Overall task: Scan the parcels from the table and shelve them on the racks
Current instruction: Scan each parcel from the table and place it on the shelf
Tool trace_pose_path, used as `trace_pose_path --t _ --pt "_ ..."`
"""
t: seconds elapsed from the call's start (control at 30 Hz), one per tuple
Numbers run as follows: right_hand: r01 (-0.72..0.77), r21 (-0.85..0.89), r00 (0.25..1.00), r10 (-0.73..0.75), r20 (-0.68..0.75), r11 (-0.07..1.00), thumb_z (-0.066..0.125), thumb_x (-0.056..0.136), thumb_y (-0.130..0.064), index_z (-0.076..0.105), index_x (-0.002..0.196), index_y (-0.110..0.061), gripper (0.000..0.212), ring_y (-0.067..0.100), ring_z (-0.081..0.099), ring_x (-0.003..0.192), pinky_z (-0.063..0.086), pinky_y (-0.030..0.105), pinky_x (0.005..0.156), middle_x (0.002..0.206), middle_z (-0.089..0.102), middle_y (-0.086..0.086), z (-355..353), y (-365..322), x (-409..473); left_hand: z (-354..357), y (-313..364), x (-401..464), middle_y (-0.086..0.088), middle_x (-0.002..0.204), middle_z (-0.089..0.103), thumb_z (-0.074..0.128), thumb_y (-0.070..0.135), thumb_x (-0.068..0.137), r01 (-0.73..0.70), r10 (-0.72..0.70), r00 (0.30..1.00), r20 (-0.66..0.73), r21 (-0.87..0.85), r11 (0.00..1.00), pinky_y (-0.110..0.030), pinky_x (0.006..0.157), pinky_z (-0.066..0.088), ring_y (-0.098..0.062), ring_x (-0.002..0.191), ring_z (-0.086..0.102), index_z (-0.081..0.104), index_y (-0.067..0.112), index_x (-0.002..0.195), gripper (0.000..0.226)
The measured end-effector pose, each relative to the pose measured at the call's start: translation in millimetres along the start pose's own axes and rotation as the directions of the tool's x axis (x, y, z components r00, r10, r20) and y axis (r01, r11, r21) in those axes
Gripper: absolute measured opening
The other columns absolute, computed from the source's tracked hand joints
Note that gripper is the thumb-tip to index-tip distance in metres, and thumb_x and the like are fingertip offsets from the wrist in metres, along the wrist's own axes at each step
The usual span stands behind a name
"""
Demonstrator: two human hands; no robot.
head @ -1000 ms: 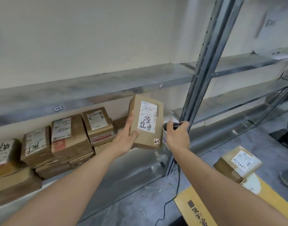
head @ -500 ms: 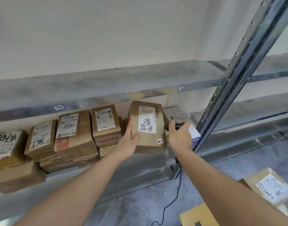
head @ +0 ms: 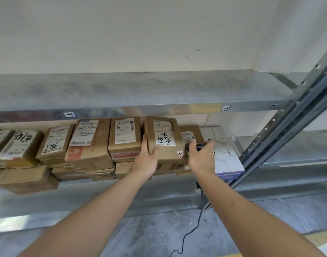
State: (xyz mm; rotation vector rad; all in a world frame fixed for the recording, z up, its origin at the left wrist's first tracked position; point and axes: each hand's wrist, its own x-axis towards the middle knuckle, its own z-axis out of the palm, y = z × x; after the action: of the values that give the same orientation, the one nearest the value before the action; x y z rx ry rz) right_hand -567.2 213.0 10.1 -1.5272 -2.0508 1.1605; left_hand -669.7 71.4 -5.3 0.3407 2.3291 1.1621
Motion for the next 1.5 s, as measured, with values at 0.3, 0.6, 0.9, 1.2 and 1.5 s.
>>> trace_pose_path --t 0.3,0.6,0.9,1.2,1.5 --pt "-0.019 0.012 1.000 0.018 0.024 1.000 0.046 0.107 -0.051 0.037 0.134 -0.012 0.049 0.043 0.064 0.110 0.050 0.051 0.094 0.125 0.065 0.018 9 -2 16 -4 23 -11 -0.019 0.139 0.029 0.058 0.075 0.090 -0.263 0.393 0.920 0.020 0.774 0.576 -0.043 0.102 0.050 -0.035 0.121 0.047 0.024 0.016 0.159 0.097" --pt "-0.003 0.008 1.000 0.003 0.007 1.000 0.043 0.109 -0.048 0.036 0.138 -0.009 0.049 0.031 0.052 0.088 0.039 0.039 0.077 0.105 0.060 0.013 13 -10 26 -2 14 0 -0.024 0.164 0.016 0.041 0.061 0.105 -0.370 0.419 0.887 0.194 0.842 0.393 -0.048 0.127 0.028 -0.039 0.157 0.006 0.013 0.015 0.167 0.082" --pt "0.013 0.025 1.000 -0.013 0.010 1.000 0.044 0.107 -0.052 0.038 0.128 -0.014 0.044 0.034 0.061 0.092 0.045 0.041 0.078 0.101 0.062 0.007 9 -14 27 4 18 15 -0.020 0.167 0.024 0.040 0.046 0.110 -0.450 0.531 0.803 0.270 0.860 0.242 -0.047 0.131 0.012 -0.033 0.159 0.015 0.026 0.020 0.163 0.061" --pt "0.034 0.124 0.999 -0.033 -0.010 0.992 0.046 0.107 -0.050 0.041 0.126 -0.017 0.039 0.029 0.060 0.092 0.048 0.041 0.081 0.102 0.060 0.003 -2 -16 15 -2 40 10 -0.020 0.159 0.038 0.046 0.054 0.103 -0.441 0.470 0.836 0.285 0.857 0.265 -0.051 0.127 0.021 -0.036 0.150 0.030 0.043 0.022 0.154 0.060" --pt "-0.022 0.273 0.992 0.056 -0.117 0.962 0.043 0.103 -0.058 0.042 0.122 -0.023 0.039 0.032 0.064 0.099 0.052 0.050 0.091 0.109 0.065 0.005 -11 -18 -26 -13 58 -2 -0.010 0.152 0.047 0.049 0.046 0.102 -0.581 0.522 0.759 0.389 0.766 0.273 -0.050 0.112 0.042 -0.036 0.136 0.044 0.048 0.021 0.149 0.053"
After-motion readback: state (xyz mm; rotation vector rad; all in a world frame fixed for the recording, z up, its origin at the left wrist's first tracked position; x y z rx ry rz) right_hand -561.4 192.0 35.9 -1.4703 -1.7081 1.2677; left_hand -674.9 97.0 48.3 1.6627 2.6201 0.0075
